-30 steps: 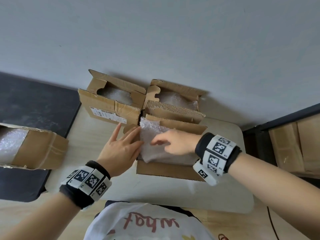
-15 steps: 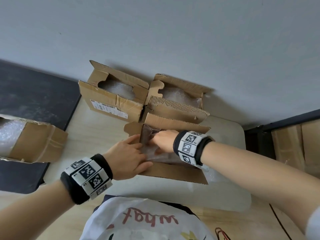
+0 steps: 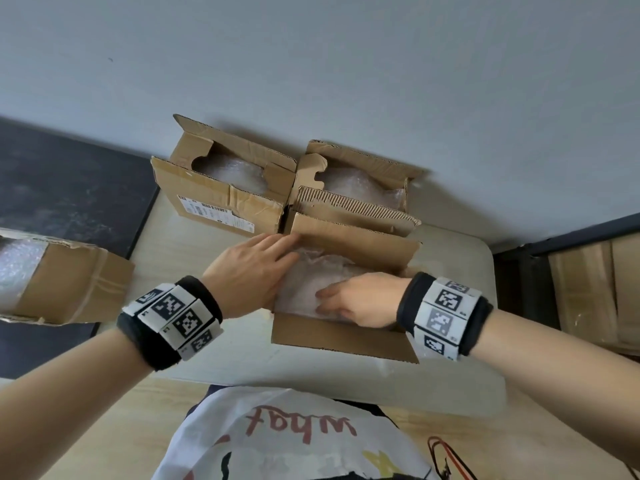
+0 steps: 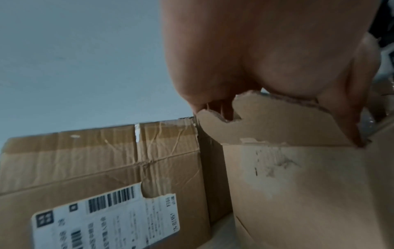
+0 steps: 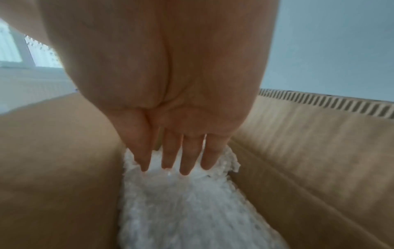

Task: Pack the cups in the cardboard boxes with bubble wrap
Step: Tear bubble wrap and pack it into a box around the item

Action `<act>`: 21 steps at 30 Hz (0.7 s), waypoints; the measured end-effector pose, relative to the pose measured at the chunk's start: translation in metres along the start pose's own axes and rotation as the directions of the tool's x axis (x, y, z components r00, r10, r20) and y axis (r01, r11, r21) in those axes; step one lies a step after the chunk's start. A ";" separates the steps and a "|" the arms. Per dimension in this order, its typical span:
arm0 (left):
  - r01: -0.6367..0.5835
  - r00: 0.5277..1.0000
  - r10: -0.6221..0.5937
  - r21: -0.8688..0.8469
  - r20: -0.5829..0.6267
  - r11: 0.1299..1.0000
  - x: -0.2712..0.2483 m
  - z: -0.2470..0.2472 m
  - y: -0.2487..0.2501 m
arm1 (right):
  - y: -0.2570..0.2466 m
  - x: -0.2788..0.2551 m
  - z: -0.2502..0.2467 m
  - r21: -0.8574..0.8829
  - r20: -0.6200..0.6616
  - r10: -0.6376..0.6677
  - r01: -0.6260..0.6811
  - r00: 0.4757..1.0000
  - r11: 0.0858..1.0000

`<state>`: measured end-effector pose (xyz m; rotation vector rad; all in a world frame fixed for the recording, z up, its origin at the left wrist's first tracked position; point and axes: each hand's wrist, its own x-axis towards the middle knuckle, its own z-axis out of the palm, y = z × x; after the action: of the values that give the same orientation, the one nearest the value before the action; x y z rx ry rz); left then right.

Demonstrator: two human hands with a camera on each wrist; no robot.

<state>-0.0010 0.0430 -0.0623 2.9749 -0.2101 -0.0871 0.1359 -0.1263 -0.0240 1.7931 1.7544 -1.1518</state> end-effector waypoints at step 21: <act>0.063 0.886 -0.007 -0.106 0.464 0.992 0.025 0.011 0.021 | 0.008 -0.030 0.042 0.179 -0.144 0.297 -0.270 0.944 0.946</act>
<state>0.0199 0.0168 -0.0708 2.7884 -0.1966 -0.7922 0.1347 -0.1784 -0.0280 2.2119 1.4581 -1.0680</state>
